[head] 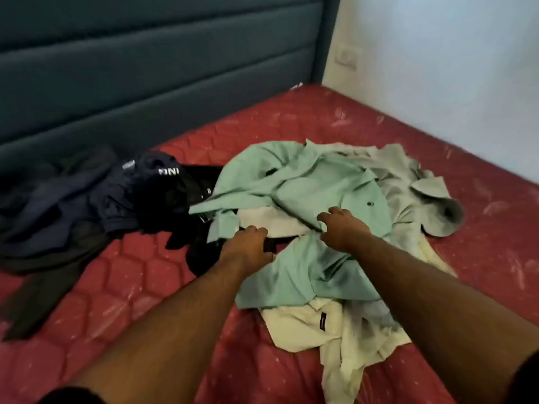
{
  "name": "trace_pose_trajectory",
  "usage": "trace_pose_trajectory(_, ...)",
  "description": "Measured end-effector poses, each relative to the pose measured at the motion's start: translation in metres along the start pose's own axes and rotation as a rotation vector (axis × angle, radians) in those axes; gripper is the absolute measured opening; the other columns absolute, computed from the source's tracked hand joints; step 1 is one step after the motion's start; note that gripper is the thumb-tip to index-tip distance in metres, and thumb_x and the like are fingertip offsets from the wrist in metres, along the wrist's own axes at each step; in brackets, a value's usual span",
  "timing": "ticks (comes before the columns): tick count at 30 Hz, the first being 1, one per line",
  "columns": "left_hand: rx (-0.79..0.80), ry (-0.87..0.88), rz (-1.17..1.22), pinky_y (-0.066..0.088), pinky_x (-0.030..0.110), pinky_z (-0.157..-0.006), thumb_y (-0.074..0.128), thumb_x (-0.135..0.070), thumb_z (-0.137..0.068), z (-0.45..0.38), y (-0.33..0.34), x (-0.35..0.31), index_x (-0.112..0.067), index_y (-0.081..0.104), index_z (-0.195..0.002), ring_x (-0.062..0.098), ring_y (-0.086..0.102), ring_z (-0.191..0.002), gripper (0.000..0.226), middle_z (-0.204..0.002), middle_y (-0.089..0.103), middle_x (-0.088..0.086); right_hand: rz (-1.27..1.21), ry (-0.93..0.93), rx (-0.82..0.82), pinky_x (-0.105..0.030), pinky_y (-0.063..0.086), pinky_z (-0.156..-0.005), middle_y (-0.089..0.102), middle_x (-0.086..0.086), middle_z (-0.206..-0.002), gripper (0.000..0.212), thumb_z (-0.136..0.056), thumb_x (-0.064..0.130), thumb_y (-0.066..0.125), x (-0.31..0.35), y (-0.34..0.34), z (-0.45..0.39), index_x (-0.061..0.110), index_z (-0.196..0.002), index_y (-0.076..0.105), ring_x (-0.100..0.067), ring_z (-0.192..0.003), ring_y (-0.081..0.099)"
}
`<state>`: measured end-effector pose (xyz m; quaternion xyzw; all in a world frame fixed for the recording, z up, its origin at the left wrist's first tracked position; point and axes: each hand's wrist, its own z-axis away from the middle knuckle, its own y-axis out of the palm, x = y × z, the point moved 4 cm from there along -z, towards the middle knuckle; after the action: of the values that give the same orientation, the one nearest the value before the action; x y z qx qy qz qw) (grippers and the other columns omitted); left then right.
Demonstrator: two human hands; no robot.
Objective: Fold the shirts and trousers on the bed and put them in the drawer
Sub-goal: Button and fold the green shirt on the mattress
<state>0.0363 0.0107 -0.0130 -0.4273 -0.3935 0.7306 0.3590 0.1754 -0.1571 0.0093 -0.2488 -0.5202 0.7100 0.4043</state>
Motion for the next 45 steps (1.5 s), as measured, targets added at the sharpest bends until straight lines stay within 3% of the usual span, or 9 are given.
trace_pose_trajectory(6,0.081,-0.079,-0.141,0.044,0.043,-0.097,0.050,-0.028,-0.095,-0.003,0.120,0.009,-0.029,0.039,-0.143,0.033,0.052,-0.119,0.050,-0.129,0.050,0.010,0.137,0.074,0.244,-0.052,0.035,-0.109,0.036,-0.018,-0.139,0.067,-0.083,0.029,0.065,-0.061,0.136,-0.010,0.034,-0.143,0.033,-0.040,-0.125,0.044)
trace_pose_trajectory(10,-0.211,-0.032,0.116,0.048,0.042,-0.084,0.055,-0.017,-0.091,0.029,0.116,0.018,-0.026,0.058,-0.129,0.035,0.057,-0.104,0.039,-0.113,0.052,0.010,0.149,0.056,-0.077,-0.051,0.037,-0.105,0.056,-0.010,-0.125,0.038,-0.086,0.016,0.055,-0.057,0.135,0.015,0.024,-0.123,0.058,-0.034,-0.119,0.050)
trace_pose_trajectory(16,-0.686,0.009,0.227,0.047,0.035,-0.056,0.072,0.002,-0.076,0.170,0.077,0.063,-0.010,0.072,-0.112,0.035,0.063,-0.068,0.037,-0.090,0.057,0.013,-0.795,-0.223,-0.600,-0.039,0.050,-0.082,0.068,-0.008,-0.095,0.024,-0.075,0.003,0.058,0.041,0.095,0.151,0.010,-0.096,0.067,-0.030,-0.091,0.063)
trace_pose_trajectory(22,-0.376,-0.605,-0.013,0.049,0.038,-0.078,0.069,-0.044,-0.083,0.359,0.113,0.187,-0.023,0.072,-0.108,0.037,0.063,-0.094,0.033,-0.110,0.062,0.016,-0.901,-0.856,-0.161,-0.026,0.047,-0.088,0.067,-0.007,-0.098,0.019,-0.076,0.003,0.056,0.216,0.192,0.317,0.006,-0.091,0.067,-0.019,-0.097,0.062)
trace_pose_trajectory(25,-0.404,-0.597,0.565,0.045,0.017,-0.062,0.052,-0.052,-0.094,0.420,0.154,0.171,-0.015,0.073,-0.102,0.012,0.063,-0.078,0.043,-0.104,0.072,0.011,-0.837,-0.910,-0.021,-0.028,0.046,-0.082,0.068,-0.009,-0.094,0.018,-0.075,0.004,0.054,0.245,0.250,0.345,0.006,-0.088,0.066,-0.021,-0.093,0.061)
trace_pose_trajectory(28,-0.324,-0.679,0.997,0.041,0.028,-0.071,0.040,-0.063,-0.095,0.451,0.199,0.126,-0.021,0.074,-0.089,0.012,0.062,-0.072,0.054,-0.086,0.073,-0.003,-0.727,-0.958,-0.005,-0.031,0.044,-0.084,0.068,-0.008,-0.099,0.021,-0.076,0.011,0.052,0.246,0.272,0.376,0.007,-0.091,0.067,-0.024,-0.096,0.061)
trace_pose_trajectory(35,-0.472,-0.520,0.690,0.028,0.024,-0.048,0.069,-0.008,-0.087,0.490,0.234,0.074,-0.017,0.048,-0.050,0.001,0.032,-0.042,0.044,-0.044,0.037,-0.011,-0.295,-1.230,0.342,-0.033,0.050,-0.082,0.071,-0.013,-0.099,0.015,-0.081,0.005,0.066,0.224,0.281,0.450,0.002,-0.095,0.071,-0.023,-0.092,0.065)
trace_pose_trajectory(41,-0.612,-0.573,0.300,0.041,0.032,-0.066,0.057,-0.014,-0.091,0.500,0.243,0.085,-0.012,0.062,-0.084,0.026,0.062,-0.079,0.009,-0.085,0.067,0.014,-0.299,-0.869,0.119,-0.029,0.048,-0.072,0.073,-0.010,-0.084,0.011,-0.081,0.018,0.070,0.172,0.239,0.371,0.009,-0.083,0.074,-0.020,-0.081,0.065)
trace_pose_trajectory(45,-0.454,-0.692,0.215,0.047,0.037,-0.082,0.053,-0.018,-0.095,0.520,0.257,0.134,-0.013,0.059,-0.123,0.035,0.063,-0.103,0.029,-0.114,0.066,0.019,-0.638,-0.476,-0.039,-0.037,0.054,-0.072,0.070,-0.017,-0.078,0.015,-0.081,0.018,0.069,0.144,0.225,0.288,0.004,-0.078,0.073,-0.029,-0.077,0.066)
